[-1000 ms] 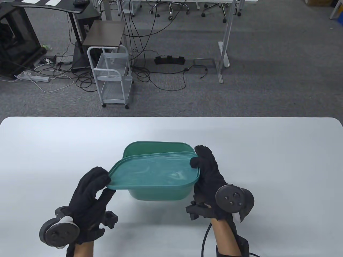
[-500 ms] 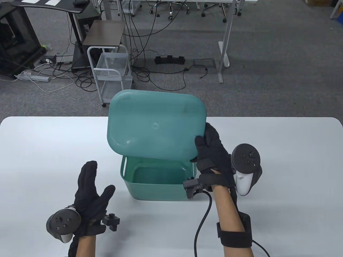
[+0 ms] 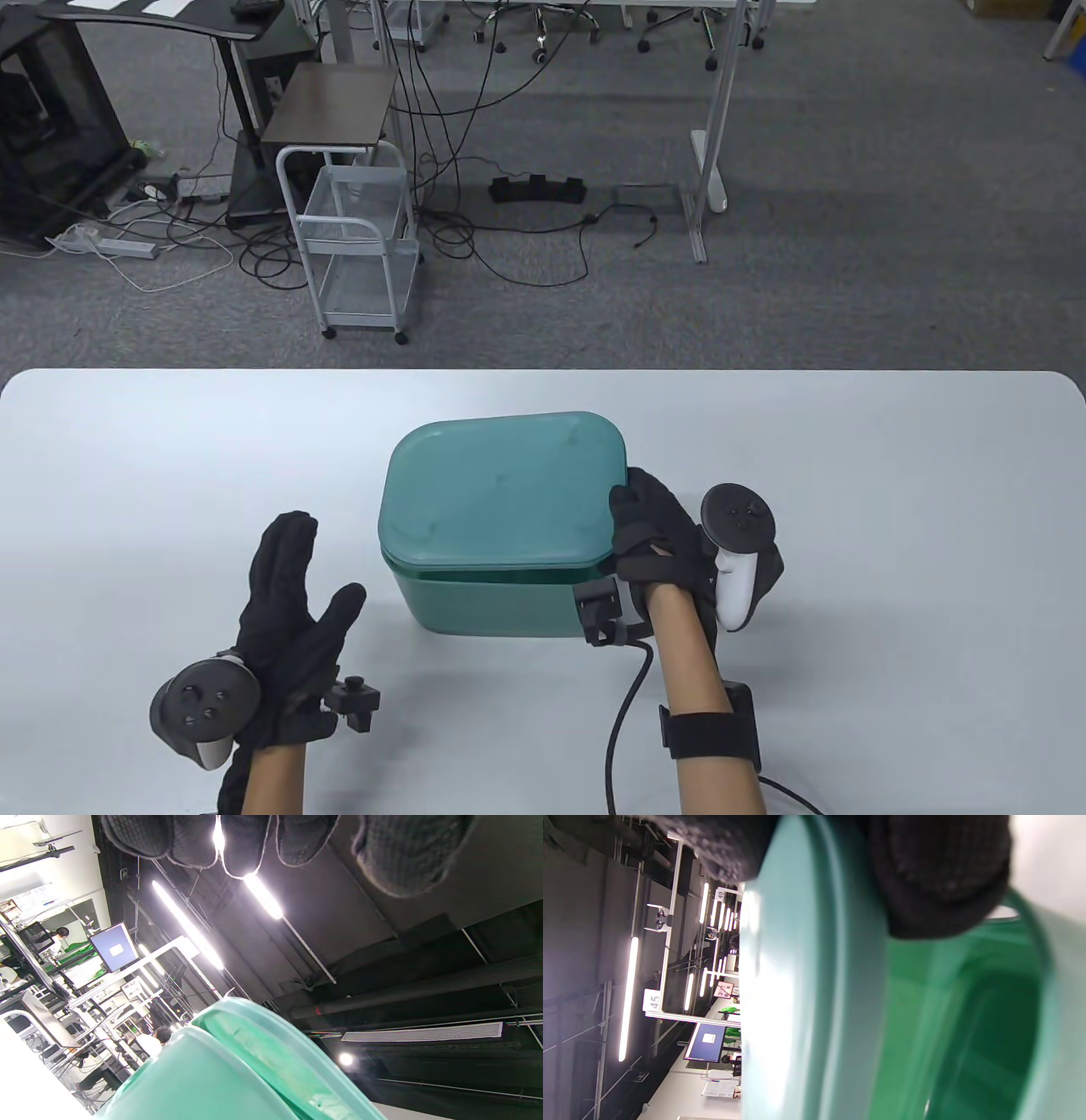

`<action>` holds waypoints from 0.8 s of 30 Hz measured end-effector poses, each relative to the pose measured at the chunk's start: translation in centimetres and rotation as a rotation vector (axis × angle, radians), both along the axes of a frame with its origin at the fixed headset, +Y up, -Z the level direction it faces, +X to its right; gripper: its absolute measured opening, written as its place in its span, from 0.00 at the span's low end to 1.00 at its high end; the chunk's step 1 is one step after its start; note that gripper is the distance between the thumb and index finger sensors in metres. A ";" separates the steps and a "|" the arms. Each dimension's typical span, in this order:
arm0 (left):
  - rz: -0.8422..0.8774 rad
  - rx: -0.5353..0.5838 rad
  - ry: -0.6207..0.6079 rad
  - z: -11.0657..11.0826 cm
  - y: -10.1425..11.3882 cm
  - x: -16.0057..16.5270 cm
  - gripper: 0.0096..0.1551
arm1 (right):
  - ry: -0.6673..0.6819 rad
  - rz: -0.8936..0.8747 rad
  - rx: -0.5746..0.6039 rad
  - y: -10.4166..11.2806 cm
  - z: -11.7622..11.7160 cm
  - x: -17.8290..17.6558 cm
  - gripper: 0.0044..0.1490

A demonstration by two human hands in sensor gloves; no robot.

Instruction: Cover the plastic storage box

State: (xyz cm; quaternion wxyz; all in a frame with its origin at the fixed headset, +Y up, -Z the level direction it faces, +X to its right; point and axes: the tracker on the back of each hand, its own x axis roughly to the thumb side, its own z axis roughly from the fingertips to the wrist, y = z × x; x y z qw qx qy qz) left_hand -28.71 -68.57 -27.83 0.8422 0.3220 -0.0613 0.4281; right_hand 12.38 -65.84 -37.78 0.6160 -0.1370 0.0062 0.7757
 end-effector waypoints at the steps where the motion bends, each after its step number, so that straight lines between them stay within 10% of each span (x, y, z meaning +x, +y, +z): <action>1: 0.001 0.000 0.000 0.0 0.0 0.0 0.47 | 0.000 0.007 -0.005 -0.1 0.0 0.1 0.38; 24: -0.036 -0.023 -0.003 -0.1 -0.2 0.3 0.46 | 0.023 0.051 -0.037 -0.3 -0.2 -0.6 0.38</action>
